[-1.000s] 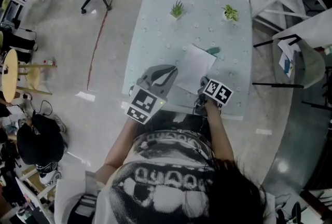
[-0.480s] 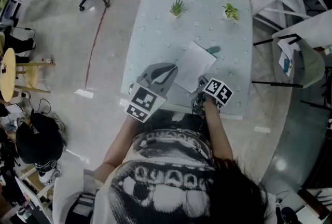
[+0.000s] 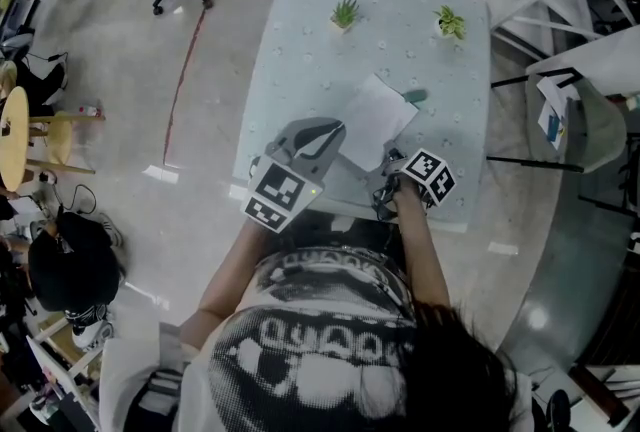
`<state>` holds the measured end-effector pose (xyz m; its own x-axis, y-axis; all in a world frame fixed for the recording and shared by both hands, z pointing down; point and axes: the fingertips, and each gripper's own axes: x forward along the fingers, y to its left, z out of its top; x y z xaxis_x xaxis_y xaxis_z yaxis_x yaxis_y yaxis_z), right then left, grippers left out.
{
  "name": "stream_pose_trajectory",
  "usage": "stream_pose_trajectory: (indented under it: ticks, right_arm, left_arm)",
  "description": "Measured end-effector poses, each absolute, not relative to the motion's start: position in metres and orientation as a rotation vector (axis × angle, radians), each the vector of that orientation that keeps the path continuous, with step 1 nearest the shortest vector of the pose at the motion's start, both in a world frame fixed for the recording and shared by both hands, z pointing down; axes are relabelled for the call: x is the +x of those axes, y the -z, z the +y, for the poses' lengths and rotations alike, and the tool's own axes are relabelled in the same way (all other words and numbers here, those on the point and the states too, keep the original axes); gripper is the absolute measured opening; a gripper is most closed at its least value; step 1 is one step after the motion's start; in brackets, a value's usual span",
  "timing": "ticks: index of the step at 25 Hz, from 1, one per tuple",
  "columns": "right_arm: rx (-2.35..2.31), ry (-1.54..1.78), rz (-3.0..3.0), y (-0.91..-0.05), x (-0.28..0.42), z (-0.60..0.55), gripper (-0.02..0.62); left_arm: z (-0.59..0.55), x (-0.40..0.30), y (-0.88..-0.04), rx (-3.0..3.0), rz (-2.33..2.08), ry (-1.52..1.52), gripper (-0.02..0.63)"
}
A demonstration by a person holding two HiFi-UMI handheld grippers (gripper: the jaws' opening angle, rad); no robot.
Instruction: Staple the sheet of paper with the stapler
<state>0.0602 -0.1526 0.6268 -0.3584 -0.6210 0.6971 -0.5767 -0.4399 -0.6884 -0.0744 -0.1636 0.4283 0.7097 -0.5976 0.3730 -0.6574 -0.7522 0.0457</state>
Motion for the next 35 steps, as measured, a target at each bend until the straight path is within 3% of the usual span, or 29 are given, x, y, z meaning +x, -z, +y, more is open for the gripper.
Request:
stream_pose_trajectory:
  ticks: [11,21,31,35]
  right_arm:
    - [-1.759,1.934,1.637,-0.627,0.062,-0.170,0.031]
    - [-1.792,1.873,1.782,-0.618,0.062,-0.166,0.117]
    - [-1.847,1.657,2.240,-0.590,0.087,-0.182,0.105]
    - [-1.841,1.430,2.615,-0.575,0.098,-0.205,0.054]
  left_arm:
    - [-0.170,-0.082,-0.431,2.717,-1.043,-0.503,0.012]
    - [-0.168,-0.084,-0.436,2.711,-1.036,-0.502,0.012]
    - [-0.166,-0.072,-0.435,2.709,-1.029,-0.462,0.012]
    - [-0.161,-0.063,-0.439,2.681,-1.048,-0.458,0.012]
